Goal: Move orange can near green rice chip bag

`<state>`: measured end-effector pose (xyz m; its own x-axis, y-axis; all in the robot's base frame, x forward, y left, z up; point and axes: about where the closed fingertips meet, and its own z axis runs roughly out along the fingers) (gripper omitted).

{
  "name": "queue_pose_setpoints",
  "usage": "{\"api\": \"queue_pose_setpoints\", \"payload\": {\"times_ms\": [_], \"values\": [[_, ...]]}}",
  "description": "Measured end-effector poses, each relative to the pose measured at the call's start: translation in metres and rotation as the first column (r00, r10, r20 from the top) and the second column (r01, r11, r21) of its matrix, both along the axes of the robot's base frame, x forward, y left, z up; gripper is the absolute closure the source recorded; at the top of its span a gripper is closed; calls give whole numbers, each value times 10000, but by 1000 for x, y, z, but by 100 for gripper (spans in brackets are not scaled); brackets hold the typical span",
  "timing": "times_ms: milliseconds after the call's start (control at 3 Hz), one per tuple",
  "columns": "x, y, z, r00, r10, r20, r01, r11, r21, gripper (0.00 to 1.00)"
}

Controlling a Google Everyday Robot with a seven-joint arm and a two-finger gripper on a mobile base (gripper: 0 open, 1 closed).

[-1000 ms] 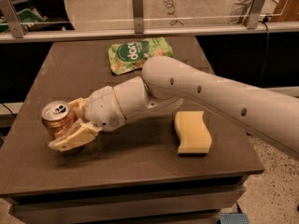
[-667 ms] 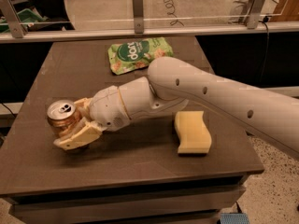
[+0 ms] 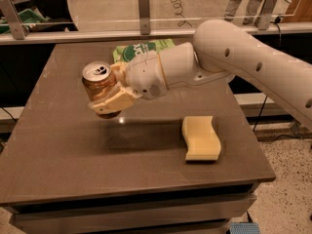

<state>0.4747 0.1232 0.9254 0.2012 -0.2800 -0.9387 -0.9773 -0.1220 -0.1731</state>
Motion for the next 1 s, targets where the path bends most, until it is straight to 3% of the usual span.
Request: {"api": "queue_pose_setpoints", "payload": {"times_ms": [333,667,1000], "values": [[0,0,0,10000,-1,1,1,10000,-1,100],[14,-22,1,9983,-546,210,551,9982,-219,100],[45,-62,5,9899,-1322,502,1345,9898,-461,100]]}}
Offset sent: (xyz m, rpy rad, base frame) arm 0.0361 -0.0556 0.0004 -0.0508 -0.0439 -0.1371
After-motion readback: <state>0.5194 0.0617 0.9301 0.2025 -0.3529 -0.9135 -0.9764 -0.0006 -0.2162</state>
